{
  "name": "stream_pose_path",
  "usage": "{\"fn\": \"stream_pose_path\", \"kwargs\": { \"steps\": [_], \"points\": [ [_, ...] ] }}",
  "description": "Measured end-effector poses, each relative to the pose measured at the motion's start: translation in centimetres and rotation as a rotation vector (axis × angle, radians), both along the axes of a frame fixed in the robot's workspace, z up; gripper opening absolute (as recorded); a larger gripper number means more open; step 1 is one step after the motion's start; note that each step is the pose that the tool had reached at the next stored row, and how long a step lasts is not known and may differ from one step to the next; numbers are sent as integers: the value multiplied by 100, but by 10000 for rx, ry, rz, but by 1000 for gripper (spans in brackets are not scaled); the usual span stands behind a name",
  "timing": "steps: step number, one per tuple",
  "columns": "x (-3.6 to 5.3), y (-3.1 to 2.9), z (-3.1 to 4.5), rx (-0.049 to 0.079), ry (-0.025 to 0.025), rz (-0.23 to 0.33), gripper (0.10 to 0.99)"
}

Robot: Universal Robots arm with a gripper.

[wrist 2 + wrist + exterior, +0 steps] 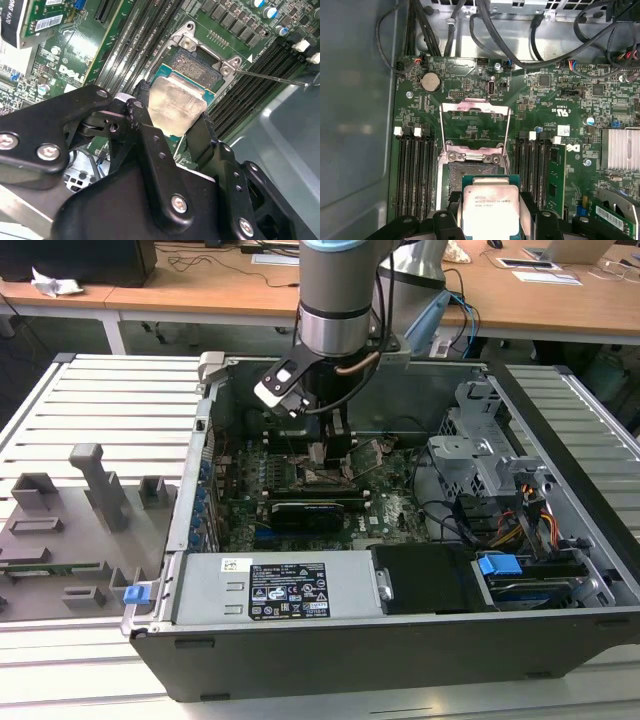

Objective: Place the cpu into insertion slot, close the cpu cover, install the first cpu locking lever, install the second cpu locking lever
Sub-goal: 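Place the cpu into insertion slot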

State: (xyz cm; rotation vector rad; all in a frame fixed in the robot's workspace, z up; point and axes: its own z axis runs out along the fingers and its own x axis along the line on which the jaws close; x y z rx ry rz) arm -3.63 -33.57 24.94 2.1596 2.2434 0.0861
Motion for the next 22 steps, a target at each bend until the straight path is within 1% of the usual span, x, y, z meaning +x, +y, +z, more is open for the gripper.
{"fn": "stream_pose_path", "kwargs": {
  "steps": [8,11,16,17,18,22],
  "points": [
    [1,1,-15,2,-1,-6,541],
    [1,10,-40,-1,4,-30,541],
    [3,53,-84,-1,17,-111,541],
    [3,77,-105,0,19,-177,541],
    [3,88,-118,1,20,-203,541],
    [3,112,-169,0,25,-218,541]
  ]
}}
